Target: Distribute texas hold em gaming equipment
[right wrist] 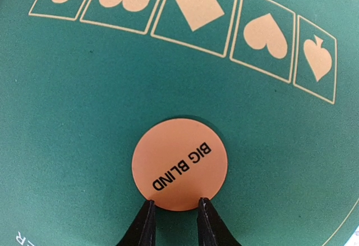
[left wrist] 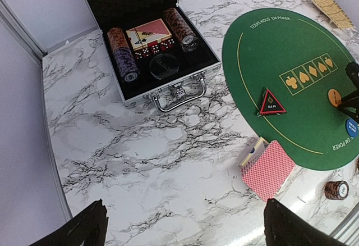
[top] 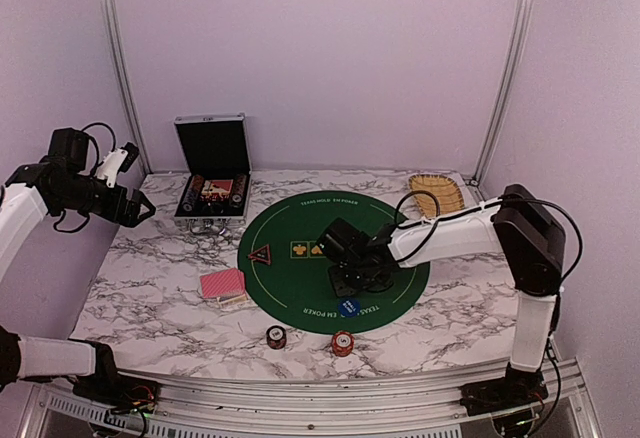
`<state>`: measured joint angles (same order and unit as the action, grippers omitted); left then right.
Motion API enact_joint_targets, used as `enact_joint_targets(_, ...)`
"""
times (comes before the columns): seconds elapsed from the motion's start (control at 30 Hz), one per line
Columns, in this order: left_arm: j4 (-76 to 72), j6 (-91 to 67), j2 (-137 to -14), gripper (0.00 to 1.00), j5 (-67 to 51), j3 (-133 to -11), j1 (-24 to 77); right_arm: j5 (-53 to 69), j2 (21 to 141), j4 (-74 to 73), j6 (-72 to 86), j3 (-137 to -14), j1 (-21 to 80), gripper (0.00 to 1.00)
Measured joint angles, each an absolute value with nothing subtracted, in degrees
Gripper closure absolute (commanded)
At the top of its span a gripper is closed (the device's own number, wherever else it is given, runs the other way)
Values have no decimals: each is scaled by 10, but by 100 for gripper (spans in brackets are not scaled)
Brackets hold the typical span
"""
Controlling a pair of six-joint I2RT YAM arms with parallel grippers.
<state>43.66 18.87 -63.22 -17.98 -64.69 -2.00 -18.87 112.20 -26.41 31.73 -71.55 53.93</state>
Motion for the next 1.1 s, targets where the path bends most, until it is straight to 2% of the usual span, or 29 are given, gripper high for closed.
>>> enact_joint_targets(0.3,439,193,-630,1,-180,-648,-20,-201,1161,-266,327,-766,524,80)
enact_joint_targets(1.1,453,203,-630,1,-185,-649,-20,-154,1295,-252,275,-960,417,78)
